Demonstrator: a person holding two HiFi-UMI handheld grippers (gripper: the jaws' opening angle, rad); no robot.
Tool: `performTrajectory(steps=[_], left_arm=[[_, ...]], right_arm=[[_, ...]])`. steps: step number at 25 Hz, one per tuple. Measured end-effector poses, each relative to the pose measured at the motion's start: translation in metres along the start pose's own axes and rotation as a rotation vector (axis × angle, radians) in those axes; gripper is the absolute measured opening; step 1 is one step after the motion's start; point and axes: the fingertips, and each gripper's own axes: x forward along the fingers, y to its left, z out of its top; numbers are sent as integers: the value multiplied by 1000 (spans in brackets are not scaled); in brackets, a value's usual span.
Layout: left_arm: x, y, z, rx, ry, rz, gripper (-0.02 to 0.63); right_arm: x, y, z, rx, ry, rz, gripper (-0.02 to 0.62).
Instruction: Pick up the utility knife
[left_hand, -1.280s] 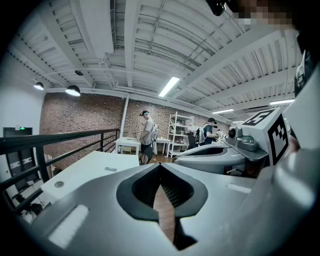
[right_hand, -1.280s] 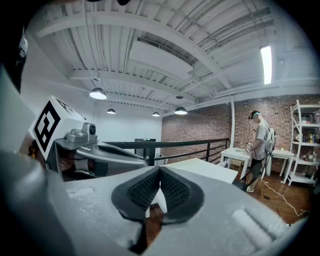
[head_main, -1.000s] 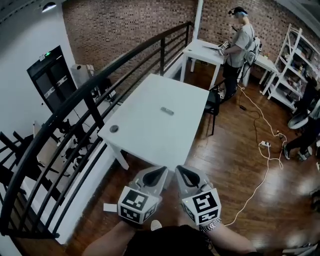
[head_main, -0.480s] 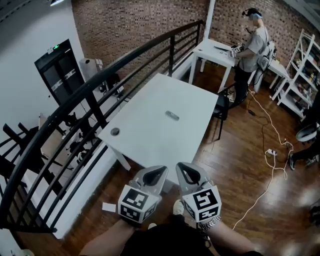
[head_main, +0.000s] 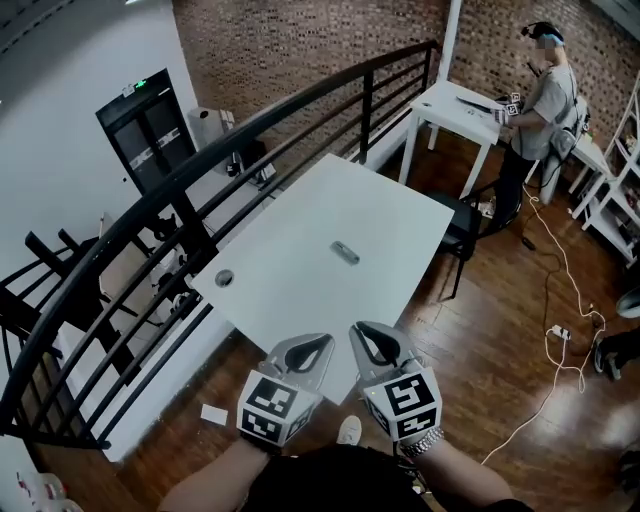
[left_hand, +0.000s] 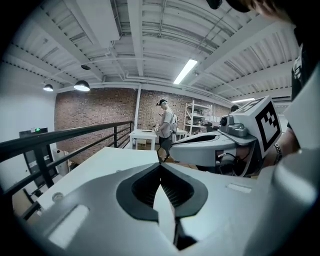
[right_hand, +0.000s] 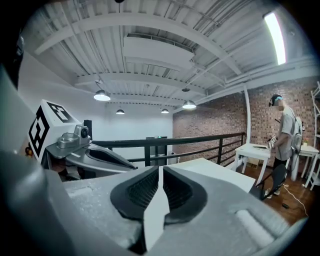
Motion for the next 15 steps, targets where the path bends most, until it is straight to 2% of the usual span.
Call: performTrajectory(steps=[9,15], left_arm=[[41,13,8,7,35,54,17],[57,31,10,5,40,40,17]], right_arm=[[24,-35,-9,13,36,66,20],[48,-43,-7,8,36,59,26]])
